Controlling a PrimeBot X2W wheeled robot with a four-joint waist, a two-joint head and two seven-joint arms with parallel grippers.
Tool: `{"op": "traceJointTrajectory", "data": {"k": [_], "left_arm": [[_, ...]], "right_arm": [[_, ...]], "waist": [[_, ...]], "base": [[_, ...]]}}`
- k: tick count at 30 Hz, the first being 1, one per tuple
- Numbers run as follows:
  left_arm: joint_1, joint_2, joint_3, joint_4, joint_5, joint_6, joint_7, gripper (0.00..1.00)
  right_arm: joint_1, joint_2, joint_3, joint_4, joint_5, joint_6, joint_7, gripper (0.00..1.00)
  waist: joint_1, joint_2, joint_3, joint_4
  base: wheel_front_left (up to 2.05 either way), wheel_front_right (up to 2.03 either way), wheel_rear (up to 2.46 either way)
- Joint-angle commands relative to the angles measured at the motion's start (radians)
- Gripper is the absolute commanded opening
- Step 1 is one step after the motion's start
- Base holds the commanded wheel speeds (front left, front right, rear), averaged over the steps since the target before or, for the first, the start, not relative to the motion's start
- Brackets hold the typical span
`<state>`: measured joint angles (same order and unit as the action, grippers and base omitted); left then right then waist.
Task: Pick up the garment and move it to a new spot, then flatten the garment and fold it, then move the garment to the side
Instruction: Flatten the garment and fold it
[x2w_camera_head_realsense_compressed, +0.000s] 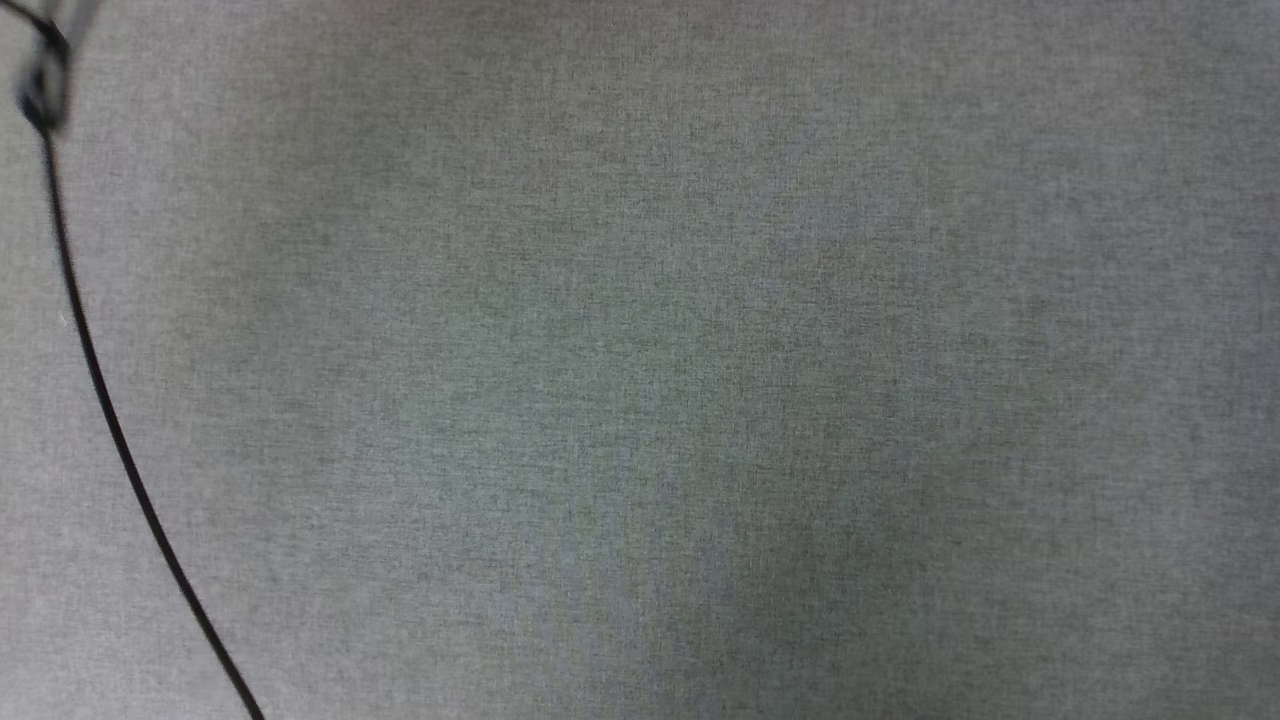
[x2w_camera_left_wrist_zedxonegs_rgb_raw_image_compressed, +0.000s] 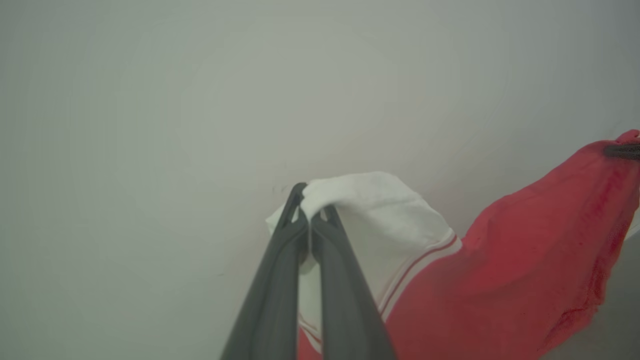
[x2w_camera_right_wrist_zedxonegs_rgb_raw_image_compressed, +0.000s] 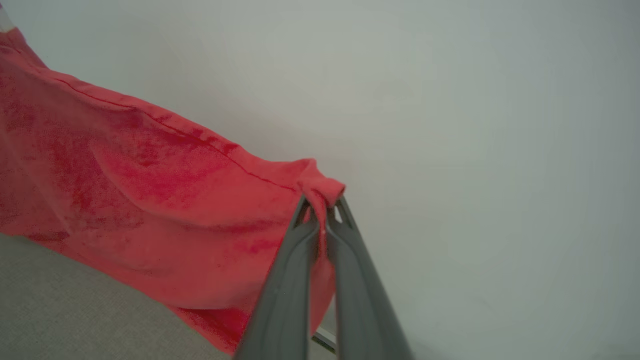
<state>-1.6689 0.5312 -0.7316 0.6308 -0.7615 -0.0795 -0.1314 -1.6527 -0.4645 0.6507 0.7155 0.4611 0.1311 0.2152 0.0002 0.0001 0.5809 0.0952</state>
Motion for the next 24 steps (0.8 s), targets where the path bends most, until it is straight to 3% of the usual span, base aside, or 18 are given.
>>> {"op": "traceJointTrajectory", "data": {"k": [1,7,13,24], "left_arm": [[0.059,-0.009,-0.006,0.018,-0.010,-0.004,-0.028,0.00],[0.264,-0.026,-0.038,0.040,-0.034,-0.002,-0.085,0.00],[0.502,-0.016,-0.046,-0.008,-0.060,0.019,-0.121,0.00],[0.977,0.027,-0.053,-0.224,-0.098,0.156,-0.134,0.00]], "right_arm": [[0.037,0.015,0.022,0.023,0.025,-0.001,-0.026,0.00],[0.180,0.029,0.103,0.074,0.106,-0.001,-0.097,0.00],[0.353,-0.009,0.167,0.060,0.189,-0.001,-0.149,0.00],[0.690,-0.098,0.257,-0.039,0.287,-0.001,-0.195,0.00]], "waist": [[-0.0002,-0.0001,-0.004,-0.001],[-0.0002,-0.0001,-0.041,-0.009],[-0.0002,-0.0001,-0.106,-0.006],[-0.0002,-0.0001,-0.266,0.008]], "base": [[0.00,0.00,0.00],[0.00,0.00,0.00],[0.00,0.00,0.00],[0.00,0.00,0.00]]}}
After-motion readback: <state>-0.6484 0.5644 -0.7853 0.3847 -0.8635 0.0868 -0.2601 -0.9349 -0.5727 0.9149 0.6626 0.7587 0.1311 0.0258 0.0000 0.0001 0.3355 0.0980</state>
